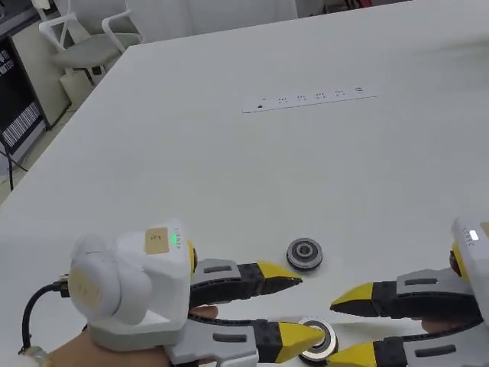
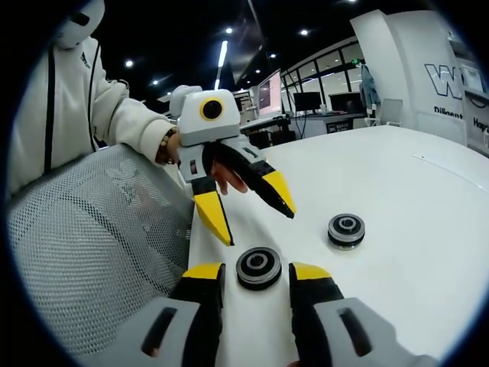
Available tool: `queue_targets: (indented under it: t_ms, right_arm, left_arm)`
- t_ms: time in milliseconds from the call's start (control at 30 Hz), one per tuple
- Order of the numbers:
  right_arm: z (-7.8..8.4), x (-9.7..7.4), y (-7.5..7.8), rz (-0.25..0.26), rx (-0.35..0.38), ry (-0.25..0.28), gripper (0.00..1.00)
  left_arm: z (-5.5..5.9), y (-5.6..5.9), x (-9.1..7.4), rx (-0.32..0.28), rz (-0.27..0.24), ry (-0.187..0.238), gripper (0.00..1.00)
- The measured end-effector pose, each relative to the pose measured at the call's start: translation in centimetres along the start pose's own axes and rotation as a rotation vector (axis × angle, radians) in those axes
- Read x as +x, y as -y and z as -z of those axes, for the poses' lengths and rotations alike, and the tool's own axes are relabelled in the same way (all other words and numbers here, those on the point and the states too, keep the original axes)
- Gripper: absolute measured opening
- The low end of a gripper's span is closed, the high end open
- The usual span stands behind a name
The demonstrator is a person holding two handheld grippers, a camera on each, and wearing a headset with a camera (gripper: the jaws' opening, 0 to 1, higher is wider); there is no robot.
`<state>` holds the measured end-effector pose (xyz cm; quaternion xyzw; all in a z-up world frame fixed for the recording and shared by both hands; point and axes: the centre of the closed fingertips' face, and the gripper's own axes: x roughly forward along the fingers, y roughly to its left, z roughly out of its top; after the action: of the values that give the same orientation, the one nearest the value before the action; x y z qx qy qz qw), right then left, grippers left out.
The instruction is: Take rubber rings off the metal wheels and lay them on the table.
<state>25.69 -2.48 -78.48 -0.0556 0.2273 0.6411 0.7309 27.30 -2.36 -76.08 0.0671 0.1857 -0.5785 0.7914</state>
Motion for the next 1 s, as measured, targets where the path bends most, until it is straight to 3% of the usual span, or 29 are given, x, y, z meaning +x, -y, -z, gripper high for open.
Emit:
queue_targets:
  t_ms: [400, 900, 933, 1000]
  right_arm:
    - [1.1, 0.3, 0.7, 0.036, -0.033, -0.048, 0.23]
    - [1.5, 0.6, 0.2, 0.016, -0.063, -0.071, 0.19]
    - [1.5, 0.6, 0.2, 0.016, -0.064, -0.072, 0.19]
    - [1.5, 0.6, 0.2, 0.016, -0.064, -0.072, 0.19]
  left_arm:
    - [1.5, 1.1, 0.8, 0.045, 0.037, -0.059, 0.26]
    - [2.9, 1.0, 1.0, 0.081, 0.037, -0.113, 0.18]
    - [2.6, 1.1, 1.0, 0.096, 0.038, -0.092, 0.18]
    - [2.8, 1.1, 1.0, 0.108, 0.030, -0.101, 0.16]
